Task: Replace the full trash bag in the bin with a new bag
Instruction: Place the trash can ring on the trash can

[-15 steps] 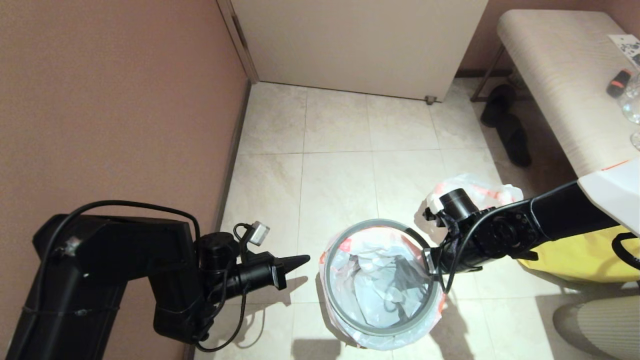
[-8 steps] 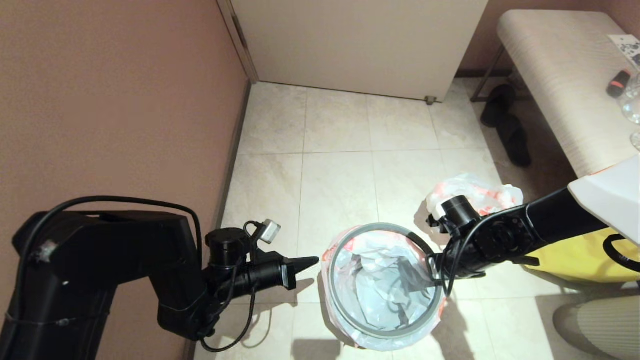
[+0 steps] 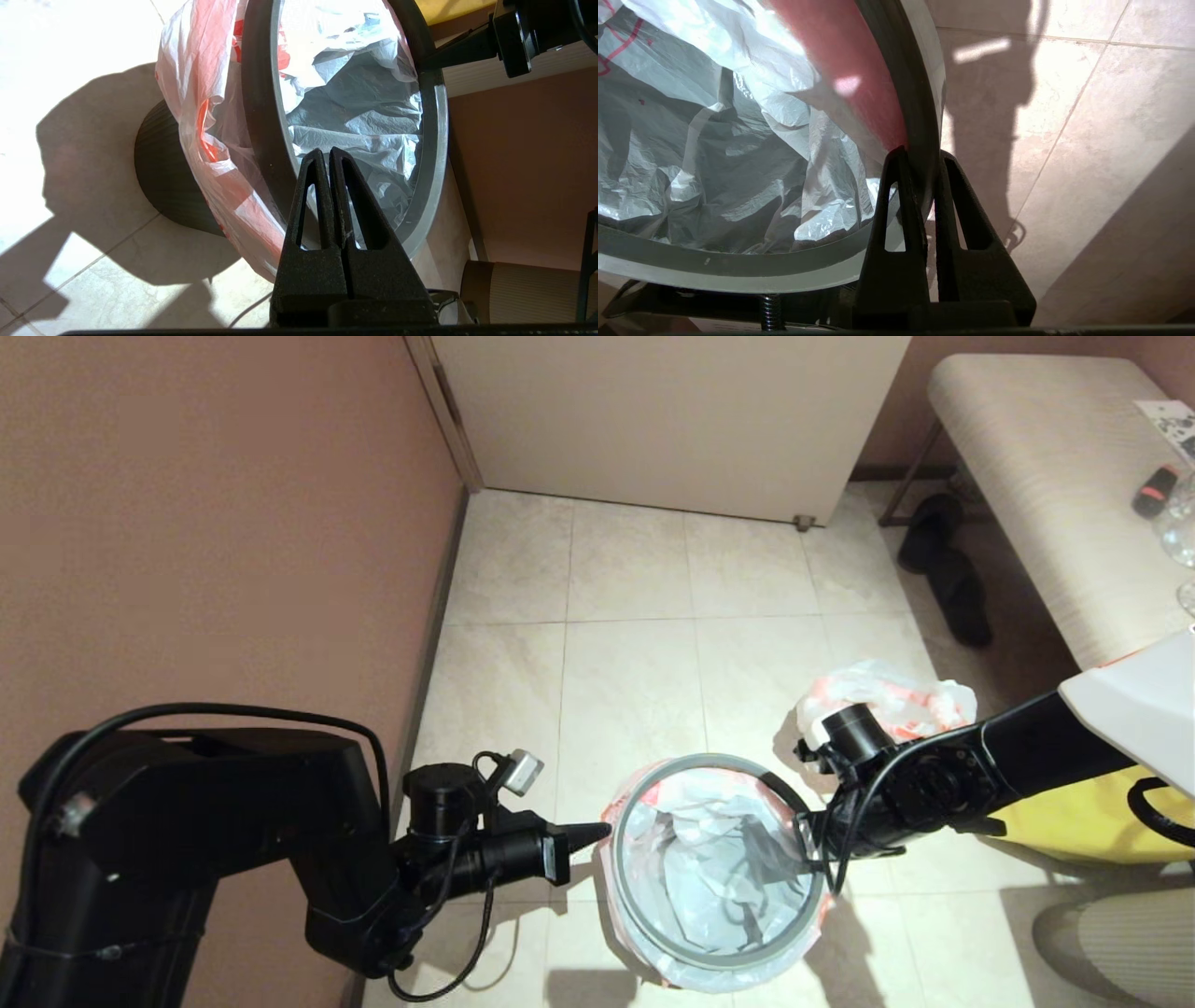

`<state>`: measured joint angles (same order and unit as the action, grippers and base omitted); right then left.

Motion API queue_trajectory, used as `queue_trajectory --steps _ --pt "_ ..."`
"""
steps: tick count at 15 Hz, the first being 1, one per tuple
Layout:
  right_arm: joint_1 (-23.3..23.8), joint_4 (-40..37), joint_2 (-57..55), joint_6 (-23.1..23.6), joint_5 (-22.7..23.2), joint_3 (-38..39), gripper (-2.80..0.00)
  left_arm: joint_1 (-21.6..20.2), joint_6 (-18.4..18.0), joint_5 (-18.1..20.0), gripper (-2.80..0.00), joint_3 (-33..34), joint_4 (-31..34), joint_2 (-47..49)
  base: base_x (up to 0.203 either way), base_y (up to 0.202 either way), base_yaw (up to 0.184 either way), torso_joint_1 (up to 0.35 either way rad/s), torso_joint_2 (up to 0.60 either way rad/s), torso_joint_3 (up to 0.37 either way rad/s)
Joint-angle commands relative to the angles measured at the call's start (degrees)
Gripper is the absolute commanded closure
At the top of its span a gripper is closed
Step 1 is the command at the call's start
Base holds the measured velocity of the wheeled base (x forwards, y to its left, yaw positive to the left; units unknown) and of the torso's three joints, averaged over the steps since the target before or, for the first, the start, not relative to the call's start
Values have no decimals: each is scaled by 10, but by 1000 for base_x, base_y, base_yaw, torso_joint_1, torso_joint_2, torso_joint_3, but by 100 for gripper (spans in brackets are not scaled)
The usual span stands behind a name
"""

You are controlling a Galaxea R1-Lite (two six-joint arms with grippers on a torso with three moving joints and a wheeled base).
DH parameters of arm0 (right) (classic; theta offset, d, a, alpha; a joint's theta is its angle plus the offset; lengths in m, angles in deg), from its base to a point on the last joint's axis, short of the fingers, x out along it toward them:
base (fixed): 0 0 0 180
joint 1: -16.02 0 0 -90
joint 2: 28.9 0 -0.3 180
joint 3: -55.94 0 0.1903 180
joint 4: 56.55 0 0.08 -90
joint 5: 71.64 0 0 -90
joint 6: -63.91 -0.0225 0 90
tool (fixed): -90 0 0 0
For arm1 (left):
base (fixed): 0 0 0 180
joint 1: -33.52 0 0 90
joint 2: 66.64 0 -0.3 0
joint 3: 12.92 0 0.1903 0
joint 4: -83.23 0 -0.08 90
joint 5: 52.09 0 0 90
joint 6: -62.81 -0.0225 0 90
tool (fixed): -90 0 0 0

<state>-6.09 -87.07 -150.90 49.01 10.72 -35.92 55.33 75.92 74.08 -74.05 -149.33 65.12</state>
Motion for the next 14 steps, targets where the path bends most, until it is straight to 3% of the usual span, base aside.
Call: queue_trajectory --steps 1,6,12,14 --pt "-11 -1 20 -1 -8 12 0 2 1 2 0 1 -5 0 0 0 0 0 0 0" --pt "-31 8 70 -5 -11 38 0 0 -1 1 0 -2 -5 7 0 0 0 0 0 0" --pt "-32 43 32 -9 -12 39 0 9 0 0 0 -4 -1 10 0 0 0 0 0 0" --pt "-28 43 30 -9 -12 38 0 16 -2 -29 0 -9 -2 18 0 0 0 0 0 0"
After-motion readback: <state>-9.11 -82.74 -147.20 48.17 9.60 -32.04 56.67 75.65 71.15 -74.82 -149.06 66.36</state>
